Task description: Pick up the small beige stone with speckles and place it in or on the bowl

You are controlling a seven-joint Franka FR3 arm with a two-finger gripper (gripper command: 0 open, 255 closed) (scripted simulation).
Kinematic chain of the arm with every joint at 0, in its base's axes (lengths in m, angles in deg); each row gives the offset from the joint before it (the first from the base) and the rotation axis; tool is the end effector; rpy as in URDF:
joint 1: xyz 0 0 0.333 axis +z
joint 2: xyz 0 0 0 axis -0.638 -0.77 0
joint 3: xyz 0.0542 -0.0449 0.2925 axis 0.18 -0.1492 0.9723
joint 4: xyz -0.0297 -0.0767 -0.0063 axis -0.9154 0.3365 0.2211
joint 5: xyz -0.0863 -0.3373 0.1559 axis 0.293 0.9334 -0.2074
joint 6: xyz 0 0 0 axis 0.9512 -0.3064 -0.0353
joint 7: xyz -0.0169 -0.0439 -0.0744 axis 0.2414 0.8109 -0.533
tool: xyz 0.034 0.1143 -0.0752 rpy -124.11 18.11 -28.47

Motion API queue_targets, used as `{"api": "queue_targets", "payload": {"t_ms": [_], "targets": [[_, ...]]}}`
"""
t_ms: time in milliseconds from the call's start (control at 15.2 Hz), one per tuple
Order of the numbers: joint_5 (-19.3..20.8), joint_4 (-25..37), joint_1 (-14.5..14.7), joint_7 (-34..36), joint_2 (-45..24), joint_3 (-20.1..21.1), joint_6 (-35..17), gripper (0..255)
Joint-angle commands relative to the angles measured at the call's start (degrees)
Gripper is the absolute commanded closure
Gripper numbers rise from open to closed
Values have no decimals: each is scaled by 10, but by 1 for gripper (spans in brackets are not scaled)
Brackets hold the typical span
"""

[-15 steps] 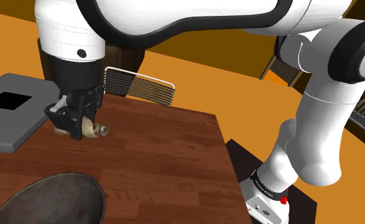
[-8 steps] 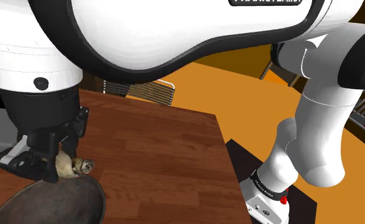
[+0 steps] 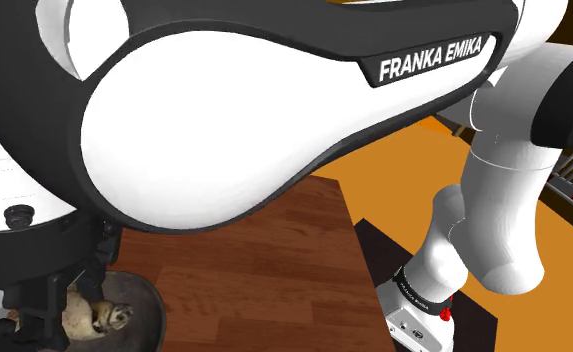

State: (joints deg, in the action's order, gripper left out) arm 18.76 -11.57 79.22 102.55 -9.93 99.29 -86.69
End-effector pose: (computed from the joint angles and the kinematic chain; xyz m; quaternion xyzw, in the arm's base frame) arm 0.2980 0.5859 0.4205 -0.9501 -0.3102 0.0142 0.0289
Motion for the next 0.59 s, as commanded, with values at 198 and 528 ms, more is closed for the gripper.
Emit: {"api": "queue_targets", "payload": {"t_ms": [198, 528], "targets": [[4, -28, -2, 1, -6, -2, -34, 255], [6, -45, -2, 2, -11, -4, -55, 255]]}}
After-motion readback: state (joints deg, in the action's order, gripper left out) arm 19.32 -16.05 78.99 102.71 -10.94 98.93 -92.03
